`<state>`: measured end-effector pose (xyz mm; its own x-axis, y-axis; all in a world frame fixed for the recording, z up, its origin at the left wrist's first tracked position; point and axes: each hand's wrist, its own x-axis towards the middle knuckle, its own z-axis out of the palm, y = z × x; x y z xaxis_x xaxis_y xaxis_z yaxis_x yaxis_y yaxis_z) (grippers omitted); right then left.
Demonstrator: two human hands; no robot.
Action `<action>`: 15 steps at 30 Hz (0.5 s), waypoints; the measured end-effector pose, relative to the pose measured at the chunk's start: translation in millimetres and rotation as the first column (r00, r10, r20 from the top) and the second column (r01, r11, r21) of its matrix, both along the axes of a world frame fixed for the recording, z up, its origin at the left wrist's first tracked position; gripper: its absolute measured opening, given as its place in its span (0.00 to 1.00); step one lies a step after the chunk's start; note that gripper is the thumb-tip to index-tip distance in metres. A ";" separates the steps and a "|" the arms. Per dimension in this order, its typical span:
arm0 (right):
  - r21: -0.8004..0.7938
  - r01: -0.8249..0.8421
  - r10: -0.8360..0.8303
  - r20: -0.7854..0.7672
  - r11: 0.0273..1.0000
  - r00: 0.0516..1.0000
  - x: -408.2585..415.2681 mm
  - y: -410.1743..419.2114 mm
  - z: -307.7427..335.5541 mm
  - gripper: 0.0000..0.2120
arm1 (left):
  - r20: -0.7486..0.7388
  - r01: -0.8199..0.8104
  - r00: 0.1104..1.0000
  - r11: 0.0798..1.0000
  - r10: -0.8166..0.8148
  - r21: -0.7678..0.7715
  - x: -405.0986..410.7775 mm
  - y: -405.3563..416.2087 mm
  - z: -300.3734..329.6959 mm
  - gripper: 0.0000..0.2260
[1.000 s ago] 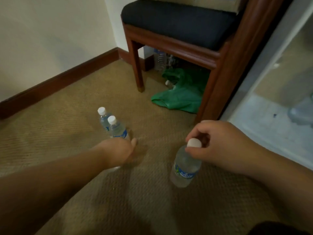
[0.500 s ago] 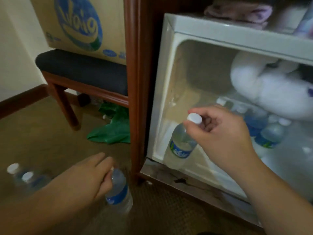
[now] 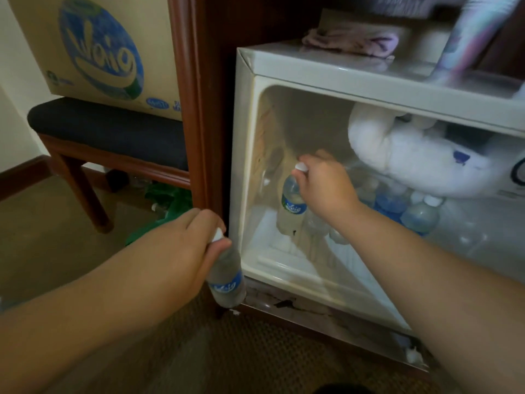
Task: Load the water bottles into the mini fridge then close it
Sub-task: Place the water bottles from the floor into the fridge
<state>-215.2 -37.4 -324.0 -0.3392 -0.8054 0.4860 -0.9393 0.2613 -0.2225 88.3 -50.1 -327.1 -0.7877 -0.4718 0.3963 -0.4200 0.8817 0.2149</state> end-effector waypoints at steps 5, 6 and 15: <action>0.113 0.039 -0.035 -0.031 0.993 0.999 -16.4 -17.1 -0.8 0.15 | 0.058 -0.049 0.997 0.999 0.049 0.006 -19.2 1.6 18.5 0.26; 0.129 0.045 -0.042 -0.027 0.991 0.999 -19.6 -18.4 0.2 0.15 | 0.089 -0.075 0.993 0.997 0.073 0.012 -23.6 1.4 22.4 0.25; 0.272 0.092 -0.109 0.048 0.958 0.993 -43.9 -27.6 -4.5 0.15 | 0.160 -0.148 0.977 0.989 0.144 0.019 -66.8 -9.7 39.1 0.17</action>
<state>-259.1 -65.0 -328.5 -0.4475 -0.8638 0.2314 -0.8917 0.4116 -0.1882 21.6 -59.8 -287.9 -0.7607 -0.5963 0.2564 -0.5744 0.8024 0.1619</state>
